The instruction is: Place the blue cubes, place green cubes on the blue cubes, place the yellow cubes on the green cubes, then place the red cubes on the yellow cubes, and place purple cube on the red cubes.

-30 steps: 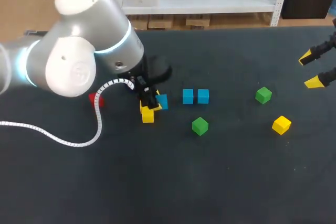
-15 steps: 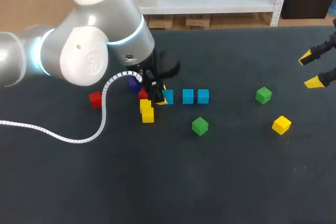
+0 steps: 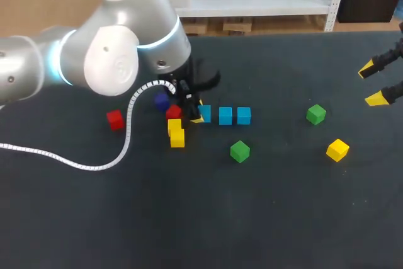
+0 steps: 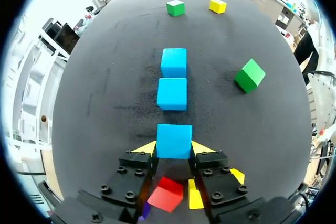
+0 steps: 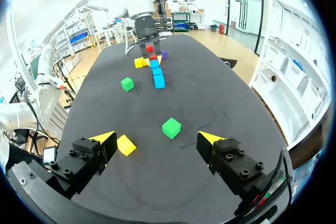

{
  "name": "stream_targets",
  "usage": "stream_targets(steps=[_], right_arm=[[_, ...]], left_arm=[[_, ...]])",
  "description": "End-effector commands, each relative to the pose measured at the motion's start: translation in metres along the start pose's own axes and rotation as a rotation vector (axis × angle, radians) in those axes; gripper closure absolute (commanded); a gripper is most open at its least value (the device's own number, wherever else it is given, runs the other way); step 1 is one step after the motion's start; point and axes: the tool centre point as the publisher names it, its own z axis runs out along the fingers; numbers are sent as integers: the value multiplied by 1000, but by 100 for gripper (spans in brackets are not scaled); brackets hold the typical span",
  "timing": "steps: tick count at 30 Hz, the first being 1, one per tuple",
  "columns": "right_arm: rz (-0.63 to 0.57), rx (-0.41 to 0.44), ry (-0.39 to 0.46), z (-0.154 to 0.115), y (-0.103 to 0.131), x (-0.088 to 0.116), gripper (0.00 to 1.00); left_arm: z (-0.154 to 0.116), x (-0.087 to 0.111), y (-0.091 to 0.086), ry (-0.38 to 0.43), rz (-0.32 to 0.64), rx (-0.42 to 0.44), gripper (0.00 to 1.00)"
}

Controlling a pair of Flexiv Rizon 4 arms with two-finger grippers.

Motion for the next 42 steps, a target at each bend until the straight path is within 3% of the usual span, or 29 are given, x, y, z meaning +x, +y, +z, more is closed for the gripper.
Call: stream_targets(steps=[1,42], right_arm=[[-1,1,-1,0,0,0,0],[-1,1,-1,0,0,0,0]], left_arm=[[4,-2,4,1,3,11,100],[10,-4,5,4,20,36,100]])
